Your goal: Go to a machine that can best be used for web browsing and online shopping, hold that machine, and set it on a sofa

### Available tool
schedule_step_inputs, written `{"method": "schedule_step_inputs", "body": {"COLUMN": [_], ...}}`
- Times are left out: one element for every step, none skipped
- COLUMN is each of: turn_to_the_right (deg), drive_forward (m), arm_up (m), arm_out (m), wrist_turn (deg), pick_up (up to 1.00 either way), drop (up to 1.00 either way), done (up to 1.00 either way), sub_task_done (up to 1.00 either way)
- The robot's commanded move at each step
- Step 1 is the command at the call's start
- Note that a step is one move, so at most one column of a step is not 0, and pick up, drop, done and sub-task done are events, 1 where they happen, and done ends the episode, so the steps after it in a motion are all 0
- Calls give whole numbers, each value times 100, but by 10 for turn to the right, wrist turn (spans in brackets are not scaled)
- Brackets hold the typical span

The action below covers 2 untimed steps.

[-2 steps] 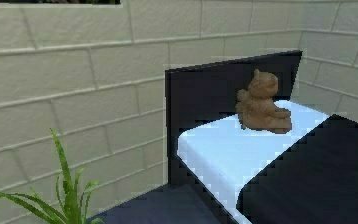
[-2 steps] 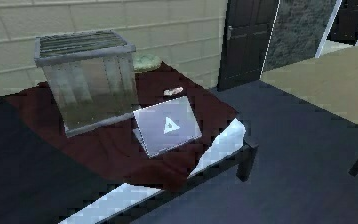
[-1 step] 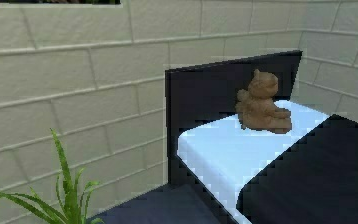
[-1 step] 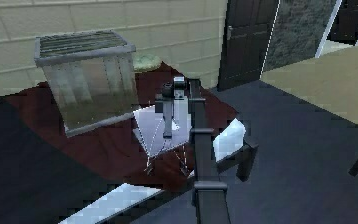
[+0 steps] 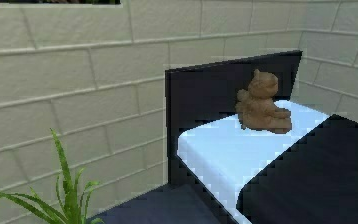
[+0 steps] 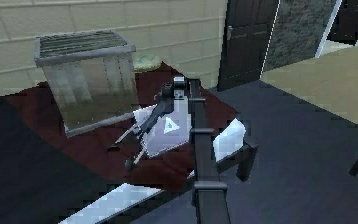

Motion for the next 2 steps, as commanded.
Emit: {"method": "schedule_step_inputs", "body": {"turn_to_the_right": [0, 0], "drive_forward": [0, 0], "arm_up": [0, 0], "arm_out": [0, 0], "wrist_turn": [450, 450], "pick_up": [0, 0], "drop": [0, 0], "done": [0, 0], "sub_task_done": [0, 0]}}
